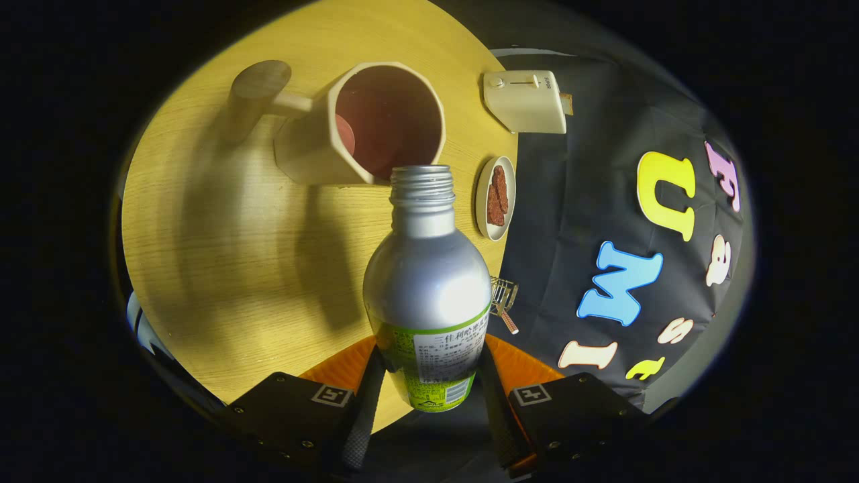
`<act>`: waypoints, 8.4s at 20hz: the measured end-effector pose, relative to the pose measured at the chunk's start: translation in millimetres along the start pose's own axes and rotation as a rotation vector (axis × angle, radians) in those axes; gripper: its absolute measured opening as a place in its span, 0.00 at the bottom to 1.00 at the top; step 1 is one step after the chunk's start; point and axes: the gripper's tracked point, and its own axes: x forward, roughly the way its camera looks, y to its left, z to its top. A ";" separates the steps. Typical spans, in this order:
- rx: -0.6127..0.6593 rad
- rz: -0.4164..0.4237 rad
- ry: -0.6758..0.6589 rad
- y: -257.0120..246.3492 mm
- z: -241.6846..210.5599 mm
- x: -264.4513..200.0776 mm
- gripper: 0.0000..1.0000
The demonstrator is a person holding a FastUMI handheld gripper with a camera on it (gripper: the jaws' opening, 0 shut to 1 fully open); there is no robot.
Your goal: Take the bottle from table, then pour the juice into the cup, finally place the bottle on the coaster
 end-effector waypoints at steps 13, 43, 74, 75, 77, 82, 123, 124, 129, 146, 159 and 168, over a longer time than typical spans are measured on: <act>-0.081 0.001 0.043 -5.1 -2.7 -5.4 0.72; -0.205 0.004 0.098 -20.6 -1.2 -15.3 0.72; -0.342 0.062 0.192 -41.3 -1.5 -24.7 0.72; -0.344 0.062 0.196 -42.8 -1.5 -24.0 0.72; -0.343 0.064 0.205 -46.0 -3.8 -24.0 0.72; -0.351 0.052 0.210 -53.0 0.4 -29.0 0.72; 0.544 0.335 -0.189 24.7 1.2 -1.9 0.72; 0.587 0.350 -0.197 24.4 -0.1 -1.2 0.72; 0.777 0.386 -0.235 18.9 -4.6 8.4 0.72; 1.276 0.389 -0.383 -25.5 2.3 53.9 0.72; 1.395 0.297 -0.454 -52.1 26.1 92.9 0.73; 1.427 0.249 -0.527 -61.2 48.8 115.8 0.75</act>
